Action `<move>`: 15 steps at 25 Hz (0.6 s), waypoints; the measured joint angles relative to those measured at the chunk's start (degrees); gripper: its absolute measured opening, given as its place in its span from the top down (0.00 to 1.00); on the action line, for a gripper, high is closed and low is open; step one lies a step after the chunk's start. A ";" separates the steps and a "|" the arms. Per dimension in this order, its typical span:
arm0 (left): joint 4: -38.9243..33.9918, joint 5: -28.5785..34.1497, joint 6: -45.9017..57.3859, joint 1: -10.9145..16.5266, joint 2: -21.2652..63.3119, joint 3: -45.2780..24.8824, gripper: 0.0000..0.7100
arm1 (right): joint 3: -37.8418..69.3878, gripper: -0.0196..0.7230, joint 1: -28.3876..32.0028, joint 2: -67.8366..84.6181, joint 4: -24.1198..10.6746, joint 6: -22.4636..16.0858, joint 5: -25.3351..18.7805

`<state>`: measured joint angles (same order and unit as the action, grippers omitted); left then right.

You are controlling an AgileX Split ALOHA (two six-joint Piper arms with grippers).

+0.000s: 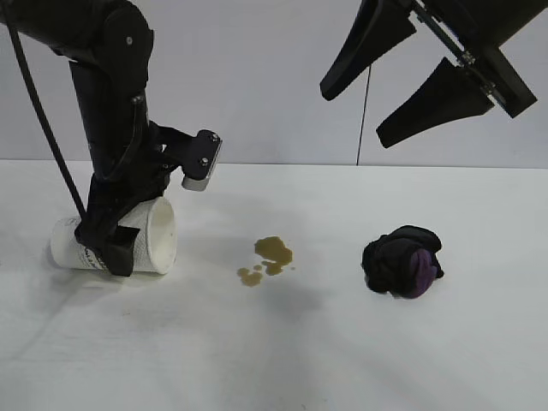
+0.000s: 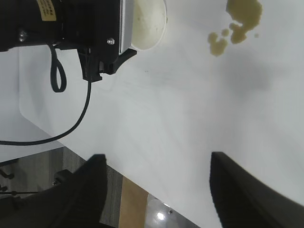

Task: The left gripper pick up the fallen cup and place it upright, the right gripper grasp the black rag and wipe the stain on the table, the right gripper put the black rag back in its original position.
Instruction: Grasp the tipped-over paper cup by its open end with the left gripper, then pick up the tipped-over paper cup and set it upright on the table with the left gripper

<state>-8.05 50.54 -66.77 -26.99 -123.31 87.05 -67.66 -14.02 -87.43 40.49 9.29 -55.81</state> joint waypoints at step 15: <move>24.64 -5.57 1.37 5.16 11.71 0.32 0.26 | 0.00 0.39 0.00 0.00 0.06 0.00 0.11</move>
<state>16.60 44.96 -65.39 -21.84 -111.60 87.37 -67.66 -14.02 -87.43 40.54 9.29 -55.70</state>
